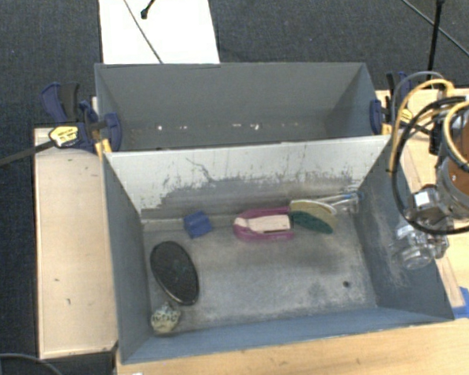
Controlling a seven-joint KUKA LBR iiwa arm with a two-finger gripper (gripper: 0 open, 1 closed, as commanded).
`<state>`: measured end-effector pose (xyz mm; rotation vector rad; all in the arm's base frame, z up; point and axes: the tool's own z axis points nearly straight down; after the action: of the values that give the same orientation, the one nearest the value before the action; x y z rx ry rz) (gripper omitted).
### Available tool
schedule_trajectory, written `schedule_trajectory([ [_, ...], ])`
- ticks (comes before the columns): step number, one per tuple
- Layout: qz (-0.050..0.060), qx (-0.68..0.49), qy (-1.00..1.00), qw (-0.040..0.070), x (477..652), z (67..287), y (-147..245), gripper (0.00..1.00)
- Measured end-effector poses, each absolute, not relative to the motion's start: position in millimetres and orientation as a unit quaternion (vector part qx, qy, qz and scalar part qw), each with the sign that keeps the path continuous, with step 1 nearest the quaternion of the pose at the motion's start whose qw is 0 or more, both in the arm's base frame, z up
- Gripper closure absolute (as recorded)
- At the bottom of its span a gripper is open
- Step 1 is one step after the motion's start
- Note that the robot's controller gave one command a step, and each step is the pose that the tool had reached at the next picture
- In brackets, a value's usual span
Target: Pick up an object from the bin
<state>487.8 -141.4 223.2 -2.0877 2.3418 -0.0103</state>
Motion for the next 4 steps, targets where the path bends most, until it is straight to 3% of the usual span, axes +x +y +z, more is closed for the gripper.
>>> schedule_trajectory([
  [1, 0.001, -0.665, 0.747, 0.0, 486.8, 219, -140, 0.0],
  [2, 0.004, -0.649, 0.761, -0.001, 500.2, 119, -105, 0.0],
  [3, 0.001, -0.629, 0.777, 0.003, 544.6, 88, -119, 0.0],
  [4, -0.001, -0.522, 0.853, 0.003, 553.3, 117, -121, 0.0],
])
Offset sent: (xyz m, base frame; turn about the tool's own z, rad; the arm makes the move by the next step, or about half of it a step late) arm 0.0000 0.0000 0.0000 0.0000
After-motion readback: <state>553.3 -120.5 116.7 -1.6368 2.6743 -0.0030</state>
